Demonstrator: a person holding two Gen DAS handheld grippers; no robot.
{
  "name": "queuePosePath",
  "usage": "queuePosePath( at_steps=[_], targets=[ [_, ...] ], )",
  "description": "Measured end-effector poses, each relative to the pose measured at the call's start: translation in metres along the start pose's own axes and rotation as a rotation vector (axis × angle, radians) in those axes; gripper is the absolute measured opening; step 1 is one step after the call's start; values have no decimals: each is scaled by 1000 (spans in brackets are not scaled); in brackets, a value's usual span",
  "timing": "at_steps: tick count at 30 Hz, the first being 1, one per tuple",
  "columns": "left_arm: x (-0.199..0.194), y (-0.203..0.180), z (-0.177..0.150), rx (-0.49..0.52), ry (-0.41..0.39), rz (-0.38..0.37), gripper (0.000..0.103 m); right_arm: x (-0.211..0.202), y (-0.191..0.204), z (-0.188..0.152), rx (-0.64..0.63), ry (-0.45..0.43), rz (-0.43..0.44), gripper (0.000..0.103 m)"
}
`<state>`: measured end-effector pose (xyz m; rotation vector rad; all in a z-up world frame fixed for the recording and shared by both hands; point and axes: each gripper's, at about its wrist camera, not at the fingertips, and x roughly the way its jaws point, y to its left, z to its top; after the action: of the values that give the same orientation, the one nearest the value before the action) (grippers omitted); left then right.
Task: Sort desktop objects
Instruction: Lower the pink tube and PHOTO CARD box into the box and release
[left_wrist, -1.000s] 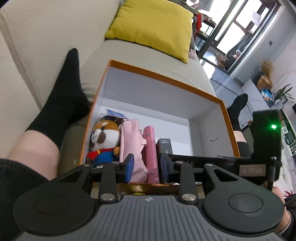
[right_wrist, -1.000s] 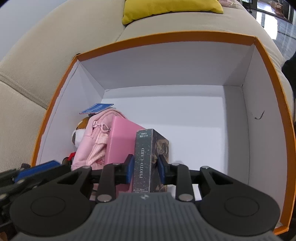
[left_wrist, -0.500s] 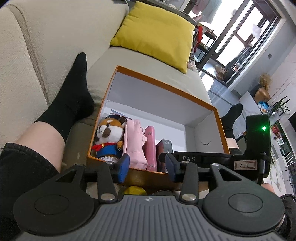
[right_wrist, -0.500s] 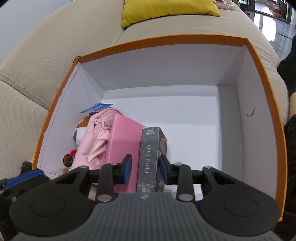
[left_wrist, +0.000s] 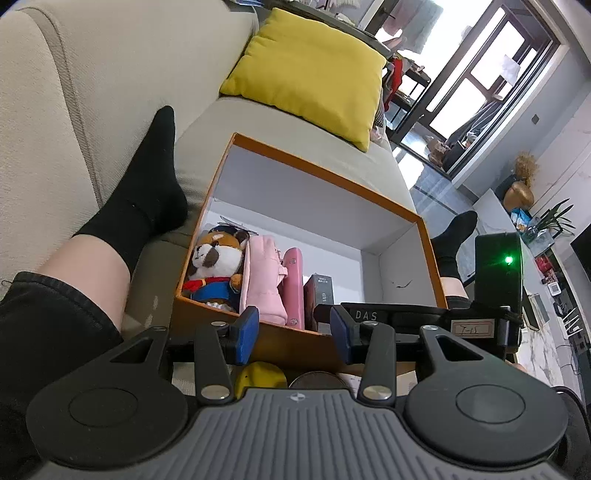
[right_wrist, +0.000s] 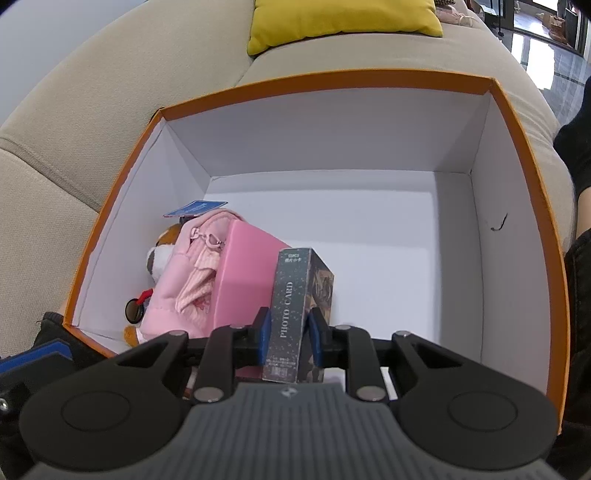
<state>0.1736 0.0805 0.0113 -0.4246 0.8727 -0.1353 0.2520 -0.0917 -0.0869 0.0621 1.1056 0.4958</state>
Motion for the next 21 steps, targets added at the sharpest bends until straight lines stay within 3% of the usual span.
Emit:
queuePosePath(
  at_steps=[8,21],
  targets=[
    [-7,3,-6,-10,1,-7,48,-1,1,-3,-34,-12,19,15],
    [0,7,-6,-18,17,8,48,-1,-7,-1,3,6,82,19]
  ],
)
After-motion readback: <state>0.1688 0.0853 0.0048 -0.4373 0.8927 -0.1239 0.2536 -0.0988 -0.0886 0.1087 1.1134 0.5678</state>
